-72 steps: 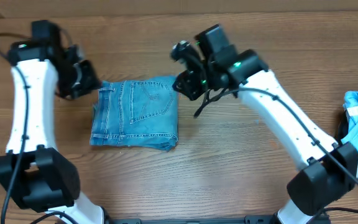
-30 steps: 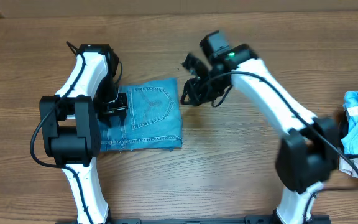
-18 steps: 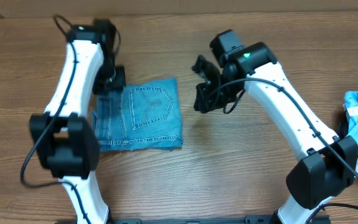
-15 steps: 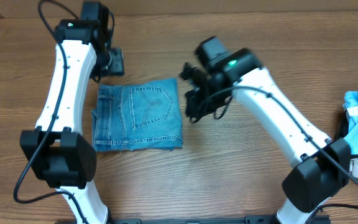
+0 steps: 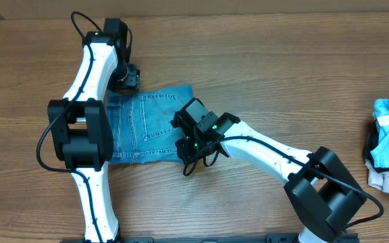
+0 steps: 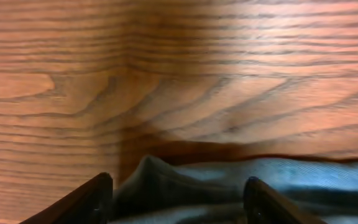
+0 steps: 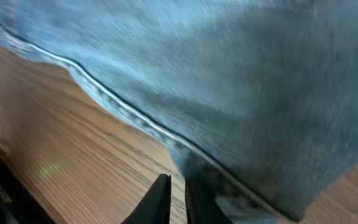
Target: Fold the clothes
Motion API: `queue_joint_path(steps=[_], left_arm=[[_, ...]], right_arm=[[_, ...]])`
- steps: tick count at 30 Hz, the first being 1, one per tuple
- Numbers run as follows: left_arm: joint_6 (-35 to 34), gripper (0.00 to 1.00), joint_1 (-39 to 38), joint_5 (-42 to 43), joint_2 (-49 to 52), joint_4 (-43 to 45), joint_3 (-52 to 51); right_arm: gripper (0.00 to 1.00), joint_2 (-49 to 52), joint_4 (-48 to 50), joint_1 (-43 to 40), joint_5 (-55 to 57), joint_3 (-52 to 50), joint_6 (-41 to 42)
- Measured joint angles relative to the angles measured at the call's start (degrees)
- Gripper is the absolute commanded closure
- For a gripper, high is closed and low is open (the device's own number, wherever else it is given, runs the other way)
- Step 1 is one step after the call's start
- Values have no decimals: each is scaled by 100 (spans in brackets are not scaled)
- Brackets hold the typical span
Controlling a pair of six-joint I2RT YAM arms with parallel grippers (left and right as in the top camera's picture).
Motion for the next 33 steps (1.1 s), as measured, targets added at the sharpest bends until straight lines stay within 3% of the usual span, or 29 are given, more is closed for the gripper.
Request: queue_joint_path(steps=[4,9,17,18,20,22,25,26,28,29,31,33], left_arm=[[0,29,9,-4,247,-175,0],[-26,41,11,31,319,-962,2],[-103,51,20,328,393,-2337,-240],[-140,56,20,374,402,-2406,-280],[-188,76,20,503,407,-2522,-352],[-199,78,20,678,417,-2533,-411],[-391,75,20,739,420,-2365,-431],[-481,73,20,737,420,-2288,-437],[-627,60,22,708,420,-2216,-437],[-695,49,26,688,417,-2199,-428],[-776,37,52,636,404,-2131,-354],[-822,31,92,625,358,-2079,-201]], right_arm=[[85,98,107,2,-4,-61,138],[80,542,282,-122,-372,-61,234],[75,590,487,-1333,-407,-66,83],[74,590,487,-1521,-350,-50,-28],[70,590,426,-1882,-229,20,-247],[62,590,149,-2168,-146,192,-426],[50,595,-1014,-2271,-197,621,-535],[41,595,-1298,-2288,-466,758,-560],[29,577,-1534,-2347,-1241,887,-608],[30,553,-1641,-2417,-1633,905,-549],[35,496,-1862,-2570,-2103,911,-459],[34,476,-1928,-2634,-2277,909,-433]])
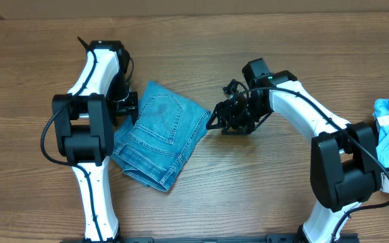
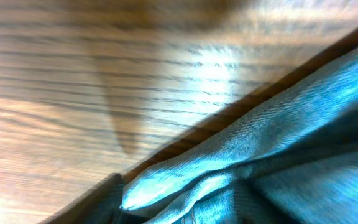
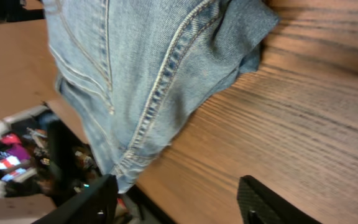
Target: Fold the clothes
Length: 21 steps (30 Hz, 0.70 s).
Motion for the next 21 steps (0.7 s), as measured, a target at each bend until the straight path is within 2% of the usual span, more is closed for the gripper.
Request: queue_joint_path(steps=[3,4,5,6,14,21], left_arm=[[11,20,7,4,-216,15,269],[24,7,4,7,-308,20,323],[33,1,4,4,-428,39,385],[50,0,4,4,-503,57,422],[175,0,4,212,-686,120,481],[199,0,4,243,-686,116,481]], right_arm=[[24,-28,407,44,-378,-297,87],[17,-39,776,125,-490,-538,208],[2,-39,953,188,-527,-688,260],[0,-42,1261,282,-577,-896,391],[0,-50,3779,870,-737,-2026,1858],[0,219,5466,1484,-424,-2129,2927]])
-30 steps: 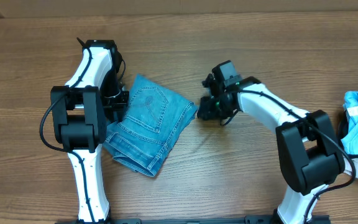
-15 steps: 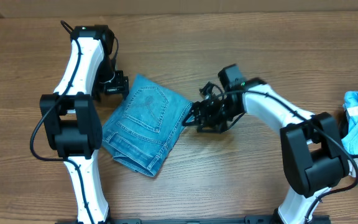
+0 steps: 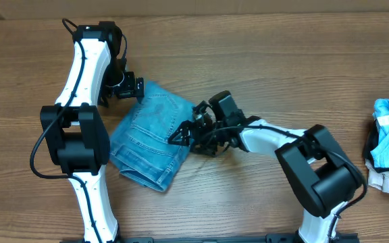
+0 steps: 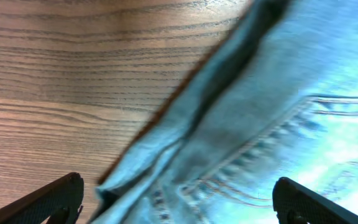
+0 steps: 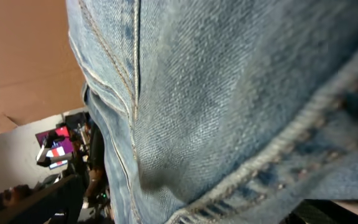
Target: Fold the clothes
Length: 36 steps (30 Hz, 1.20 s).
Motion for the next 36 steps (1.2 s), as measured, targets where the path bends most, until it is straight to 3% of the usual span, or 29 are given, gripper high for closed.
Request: queue_joint_path(steps=[9,13,15,16,20,23,25,26,27,36], left_arm=[[0,2,0,-13,0,-129,0],[7,18,0,-48,0,-330,4],[20,44,0,-70,0,-756,7],[22,47,0,-120,0,-798,7],[-249,39,0,-737,0,-713,-42],[-380,44,0,-1084,-11,-297,-391],[-446,64,0,-1117,-15,52,-763],[-479,87,0,-1126,-15,245,-1003],[-463,92,0,-1150,-15,369,-1169],[-481,90,-2,-1300,-323,1355,-2308]], right_arm=[[4,151,1038,402,1078,42,831],[4,146,1047,433,1294,61,1084],[21,144,1064,435,1416,74,1143],[29,149,1062,439,1495,76,1150],[27,184,1047,426,1810,61,1185],[27,184,1043,431,1838,66,1187],[31,184,1045,433,1849,68,1187],[34,184,1040,433,1867,68,1185],[35,184,1036,435,1882,68,1189],[38,291,1620,619,2273,11,944]])
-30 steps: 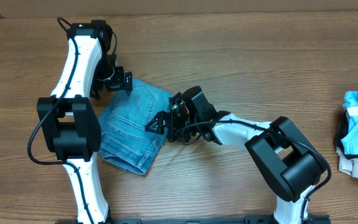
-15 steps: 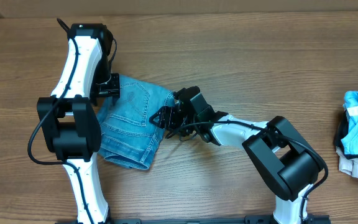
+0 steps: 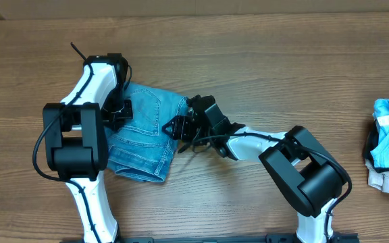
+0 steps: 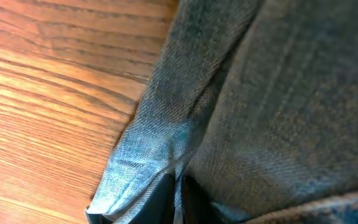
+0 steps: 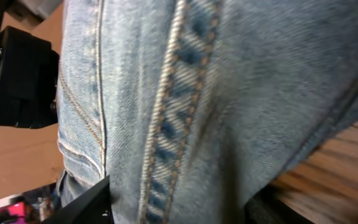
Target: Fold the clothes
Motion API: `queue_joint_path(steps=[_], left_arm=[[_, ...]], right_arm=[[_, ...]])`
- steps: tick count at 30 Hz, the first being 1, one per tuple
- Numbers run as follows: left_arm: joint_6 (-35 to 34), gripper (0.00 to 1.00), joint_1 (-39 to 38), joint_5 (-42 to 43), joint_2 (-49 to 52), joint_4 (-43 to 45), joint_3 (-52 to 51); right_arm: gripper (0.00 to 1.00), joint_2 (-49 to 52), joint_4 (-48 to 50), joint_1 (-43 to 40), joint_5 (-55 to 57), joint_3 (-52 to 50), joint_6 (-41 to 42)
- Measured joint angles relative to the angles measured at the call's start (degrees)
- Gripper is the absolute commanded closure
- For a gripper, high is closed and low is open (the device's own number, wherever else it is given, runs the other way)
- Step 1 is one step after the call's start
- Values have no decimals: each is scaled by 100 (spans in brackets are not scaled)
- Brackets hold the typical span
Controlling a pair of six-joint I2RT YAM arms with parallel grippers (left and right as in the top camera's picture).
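Observation:
The folded blue denim shorts [image 3: 144, 131] lie left of the table's middle. My left gripper [image 3: 117, 112] is at their left edge. In the left wrist view the left gripper [image 4: 178, 198] is shut on a thin fold of the denim hem [image 4: 148, 155]. My right gripper [image 3: 175, 127] presses against the shorts' right edge. In the right wrist view the right gripper [image 5: 179, 202] stands wide open, with stitched denim [image 5: 185, 112] filling the space between its fingers [image 5: 86, 202].
A heap of other clothes, light blue, black and white, sits at the table's right edge. Bare wooden tabletop [image 3: 282, 74] lies between the heap and the shorts. Both arms reach in over the shorts.
My left gripper was open over the shorts' upper left corner; it is now lower, at their left edge, shut on the hem. The right gripper, still open, has shifted slightly left against the right edge.
At first the shorts lay square, the left gripper open at their top left, the right shut on the lower right hem. Then they lay turned diagonally, the right gripper open and clear of them. It came back open onto their right edge; now the left pinches the hem.

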Motion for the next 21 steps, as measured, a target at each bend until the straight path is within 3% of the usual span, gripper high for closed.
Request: queue_joint_path(steps=[7,12,14,16,19,21], left_arm=[[0,88,2,-20,-37,24,-66],[-2,85,2,-44,-37,11,-70],[-2,85,2,-59,-42,7,-72],[0,75,2,-63,-42,7,-72],[-39,49,17,-201,-44,-46,-72],[-39,44,72,-295,-63,-133,-72]], right_arm=[[34,24,293,173,356,-46,-87],[45,109,608,374,708,-74,-164],[58,125,627,380,734,-79,-173],[63,155,625,382,769,-90,-186],[73,208,769,389,772,-111,-166],[89,269,1012,391,710,-151,-181]])
